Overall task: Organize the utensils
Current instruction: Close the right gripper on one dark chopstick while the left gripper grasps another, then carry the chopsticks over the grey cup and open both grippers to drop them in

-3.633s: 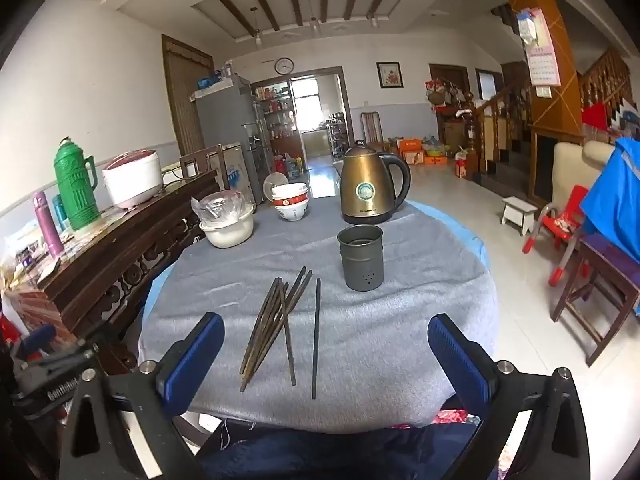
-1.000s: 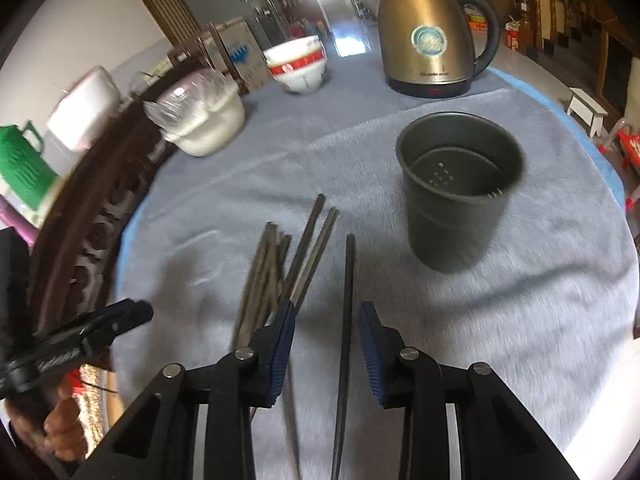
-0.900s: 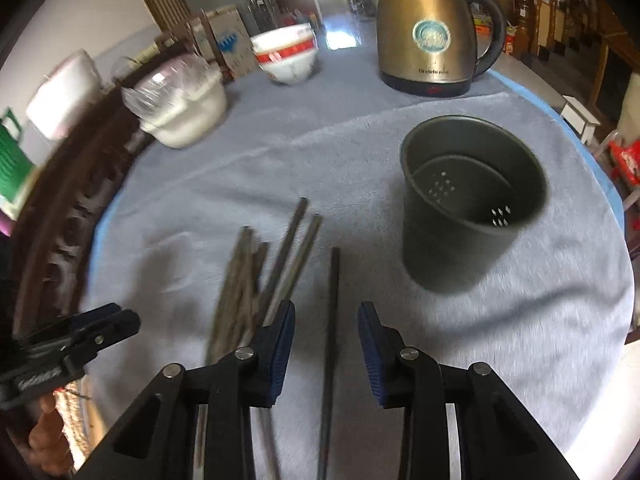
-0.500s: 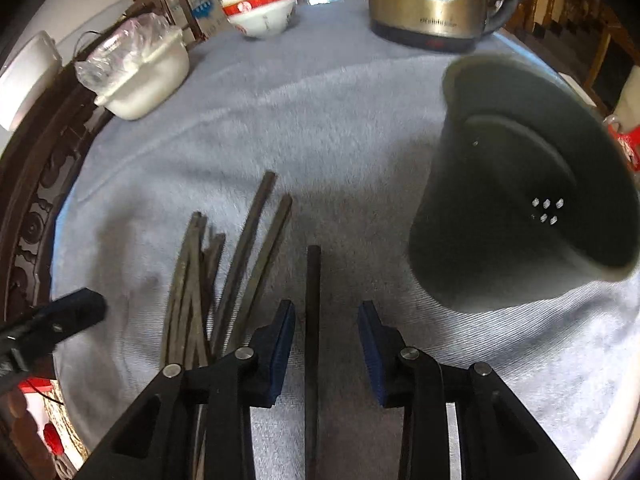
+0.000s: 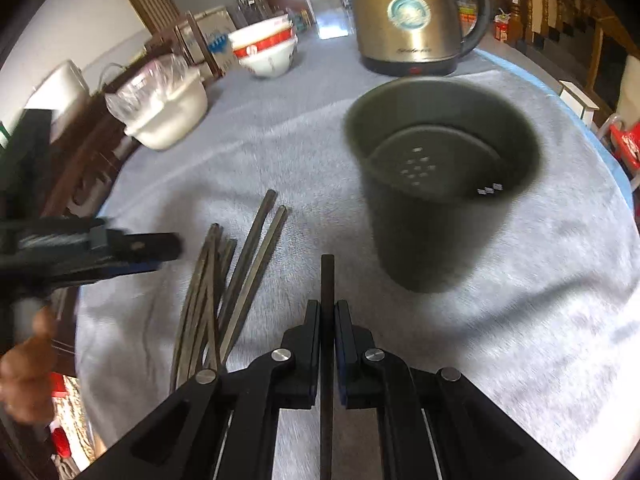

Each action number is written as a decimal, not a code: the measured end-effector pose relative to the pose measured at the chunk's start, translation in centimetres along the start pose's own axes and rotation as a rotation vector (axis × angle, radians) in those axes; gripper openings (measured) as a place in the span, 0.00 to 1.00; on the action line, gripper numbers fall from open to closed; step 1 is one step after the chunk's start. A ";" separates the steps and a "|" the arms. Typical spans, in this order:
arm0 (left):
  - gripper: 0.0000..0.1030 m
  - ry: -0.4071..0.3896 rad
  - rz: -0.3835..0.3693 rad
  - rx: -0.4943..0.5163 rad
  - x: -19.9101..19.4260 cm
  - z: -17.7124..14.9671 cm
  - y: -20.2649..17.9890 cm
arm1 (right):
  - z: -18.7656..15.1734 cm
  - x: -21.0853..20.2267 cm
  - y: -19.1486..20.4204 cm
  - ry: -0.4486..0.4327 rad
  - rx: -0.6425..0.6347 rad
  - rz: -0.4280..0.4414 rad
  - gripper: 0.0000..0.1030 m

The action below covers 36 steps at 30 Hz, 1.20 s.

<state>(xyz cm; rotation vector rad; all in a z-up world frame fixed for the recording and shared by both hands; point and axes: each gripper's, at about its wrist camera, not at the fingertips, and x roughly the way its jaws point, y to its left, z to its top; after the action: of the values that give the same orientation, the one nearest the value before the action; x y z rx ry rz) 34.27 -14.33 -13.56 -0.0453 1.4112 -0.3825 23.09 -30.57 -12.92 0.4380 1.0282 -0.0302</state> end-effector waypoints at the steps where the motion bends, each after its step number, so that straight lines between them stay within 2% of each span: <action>1: 0.43 0.013 0.017 -0.001 0.6 0.1 -0.3 | -0.2 -0.6 -0.4 -0.009 0.008 0.012 0.07; 6: 0.43 0.050 0.055 -0.013 2.6 0.4 -1.0 | -0.9 -2.9 -1.6 -0.055 0.021 0.044 0.07; 7: 0.40 0.052 0.059 -0.012 2.8 0.4 -1.1 | -1.0 -3.2 -1.6 -0.065 0.022 0.047 0.07; 9: 0.21 0.055 0.069 0.000 3.3 0.5 -1.4 | -1.0 -3.9 -1.9 -0.080 0.023 0.056 0.07; 10: 0.21 0.055 0.067 0.004 3.4 0.6 -1.4 | -1.4 -4.7 -2.1 -0.090 0.023 0.061 0.07; 12: 0.12 0.045 0.066 0.008 3.1 0.7 -1.4 | -1.2 -5.4 -2.0 -0.113 0.023 0.067 0.07; 13: 0.11 0.038 0.062 0.009 2.9 0.7 -1.3 | -1.4 -6.0 -2.3 -0.121 0.022 0.070 0.07; 26: 0.05 -0.109 -0.051 0.074 -7.0 -1.2 0.2 | 0.0 -12.5 -1.8 -0.305 0.003 0.131 0.07; 36: 0.05 -0.268 -0.106 0.167 -14.9 -2.2 -2.8 | 1.5 -16.1 -2.2 -0.433 0.044 0.139 0.07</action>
<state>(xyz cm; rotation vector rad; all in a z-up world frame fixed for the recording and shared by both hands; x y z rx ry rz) 29.89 -12.28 0.93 -0.0334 1.1112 -0.5600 15.36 -35.97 0.44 0.5158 0.5706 -0.0222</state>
